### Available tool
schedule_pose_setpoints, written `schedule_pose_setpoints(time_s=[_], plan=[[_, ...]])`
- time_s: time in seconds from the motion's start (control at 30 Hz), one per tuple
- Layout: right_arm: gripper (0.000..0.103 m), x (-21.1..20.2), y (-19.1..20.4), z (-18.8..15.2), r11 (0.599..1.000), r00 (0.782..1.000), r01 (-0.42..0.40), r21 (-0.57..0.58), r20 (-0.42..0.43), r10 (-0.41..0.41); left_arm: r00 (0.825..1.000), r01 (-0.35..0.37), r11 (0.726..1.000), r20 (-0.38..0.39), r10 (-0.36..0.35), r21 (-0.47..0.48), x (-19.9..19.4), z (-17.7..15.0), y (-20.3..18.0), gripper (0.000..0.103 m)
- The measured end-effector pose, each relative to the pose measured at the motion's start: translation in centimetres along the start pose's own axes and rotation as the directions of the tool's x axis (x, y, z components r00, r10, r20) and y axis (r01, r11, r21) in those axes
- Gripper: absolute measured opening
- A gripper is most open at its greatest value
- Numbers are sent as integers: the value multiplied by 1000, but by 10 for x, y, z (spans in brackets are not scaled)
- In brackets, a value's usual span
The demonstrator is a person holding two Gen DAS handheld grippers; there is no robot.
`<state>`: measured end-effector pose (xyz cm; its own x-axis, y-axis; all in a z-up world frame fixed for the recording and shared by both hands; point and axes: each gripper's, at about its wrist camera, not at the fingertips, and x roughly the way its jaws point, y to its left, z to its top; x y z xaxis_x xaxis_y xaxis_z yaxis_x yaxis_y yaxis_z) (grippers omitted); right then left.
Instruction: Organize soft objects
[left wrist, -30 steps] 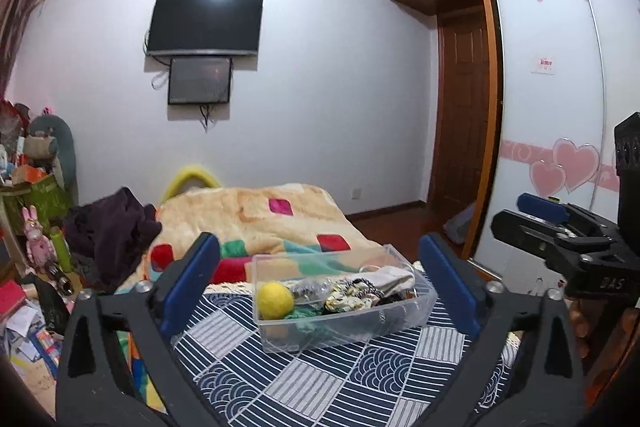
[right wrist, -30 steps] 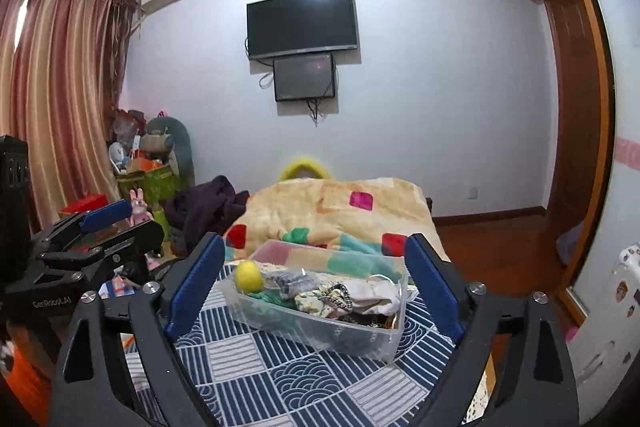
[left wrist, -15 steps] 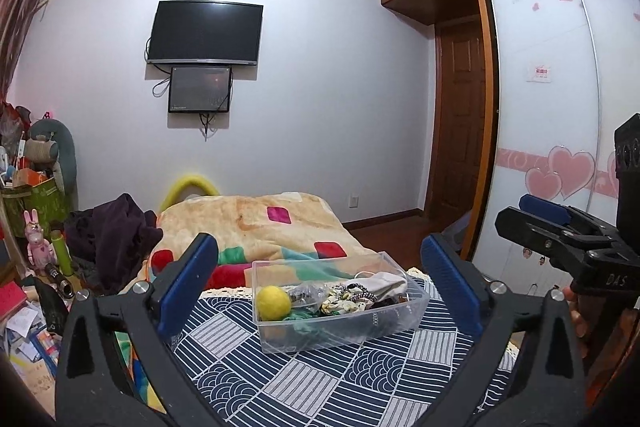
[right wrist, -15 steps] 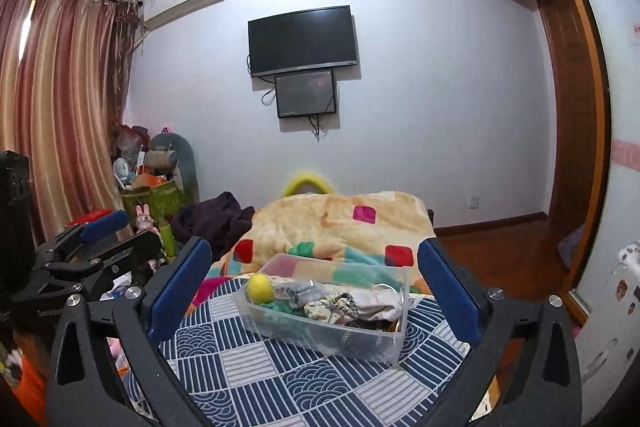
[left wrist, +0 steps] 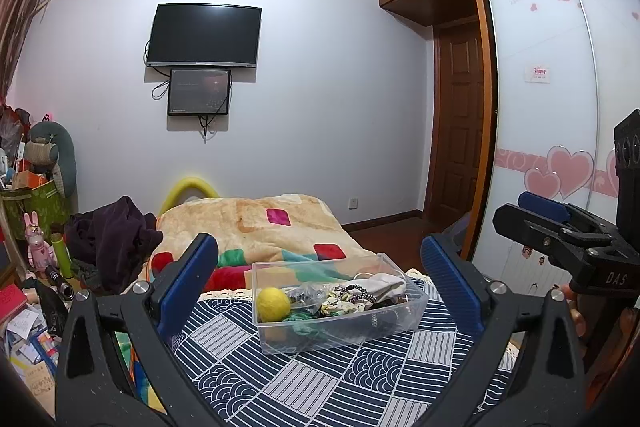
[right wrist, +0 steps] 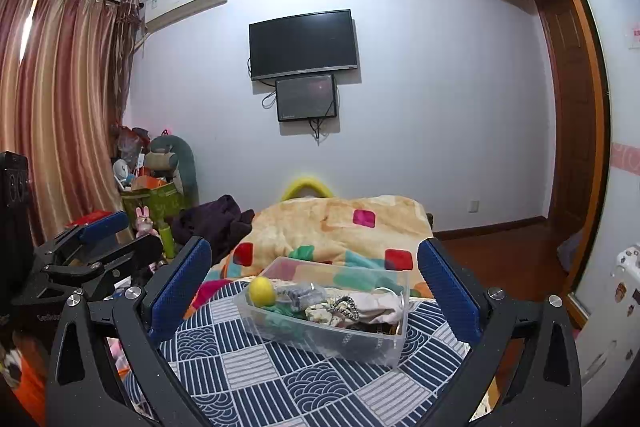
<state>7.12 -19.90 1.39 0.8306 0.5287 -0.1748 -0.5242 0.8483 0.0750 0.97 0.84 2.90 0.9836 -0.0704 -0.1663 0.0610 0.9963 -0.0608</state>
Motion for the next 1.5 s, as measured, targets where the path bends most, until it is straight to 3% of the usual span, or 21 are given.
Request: schedule_pose_setpoints(time_s=[1.5], plan=[[103, -3, -5, 5, 1000, 1000, -4, -3, 5, 4, 999, 28, 1000, -26, -28, -8, 1, 2, 1, 103]])
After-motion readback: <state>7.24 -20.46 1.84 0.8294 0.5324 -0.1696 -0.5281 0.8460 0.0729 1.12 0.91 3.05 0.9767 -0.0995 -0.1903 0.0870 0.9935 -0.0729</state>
